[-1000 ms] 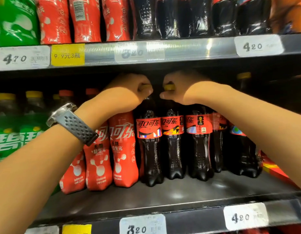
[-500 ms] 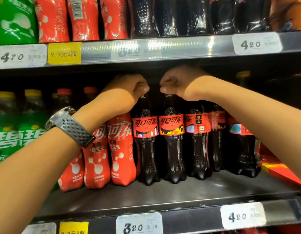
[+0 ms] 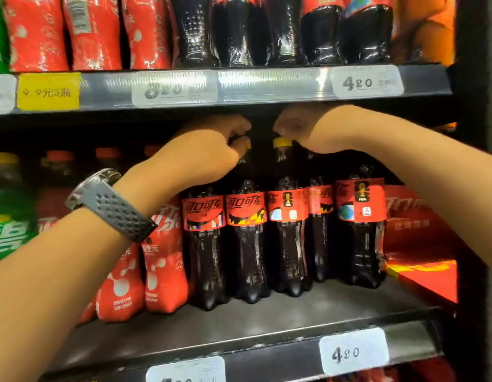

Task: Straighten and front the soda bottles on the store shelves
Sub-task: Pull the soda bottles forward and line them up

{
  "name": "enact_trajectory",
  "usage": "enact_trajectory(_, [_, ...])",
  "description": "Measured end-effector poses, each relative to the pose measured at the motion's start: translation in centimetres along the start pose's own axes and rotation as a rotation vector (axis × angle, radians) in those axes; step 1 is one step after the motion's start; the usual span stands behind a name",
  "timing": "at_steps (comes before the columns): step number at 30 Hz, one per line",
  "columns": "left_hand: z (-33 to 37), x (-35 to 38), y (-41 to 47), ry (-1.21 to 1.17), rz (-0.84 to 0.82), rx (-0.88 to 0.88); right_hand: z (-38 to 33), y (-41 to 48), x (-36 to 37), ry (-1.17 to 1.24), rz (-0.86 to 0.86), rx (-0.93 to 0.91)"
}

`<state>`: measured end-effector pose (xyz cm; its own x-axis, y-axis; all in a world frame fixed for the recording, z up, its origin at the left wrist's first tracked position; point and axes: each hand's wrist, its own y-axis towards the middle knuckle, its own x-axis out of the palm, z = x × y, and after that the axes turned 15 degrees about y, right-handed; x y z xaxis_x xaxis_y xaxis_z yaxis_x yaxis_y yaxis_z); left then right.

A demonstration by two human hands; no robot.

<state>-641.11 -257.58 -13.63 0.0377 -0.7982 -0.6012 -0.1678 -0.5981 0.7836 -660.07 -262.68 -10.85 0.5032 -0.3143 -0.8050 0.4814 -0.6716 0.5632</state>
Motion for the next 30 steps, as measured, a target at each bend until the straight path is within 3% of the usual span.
enact_trajectory(6, [4.3,1.0,2.7,-0.016,-0.105,0.090,2.9,-0.8,-0.5,-0.148,0.019,0.037])
enact_trajectory(15, [6.0,2.1,3.7,0.058,-0.192,0.059,4.4,0.5,0.6,-0.264,0.012,0.023])
enact_trajectory(23, [6.2,2.2,3.1,0.119,-0.182,-0.005,4.8,1.0,0.8,-0.200,0.084,0.014])
enact_trajectory(30, [6.5,2.2,3.4,0.103,-0.193,-0.055,4.9,1.0,-0.2,-0.163,-0.016,-0.009])
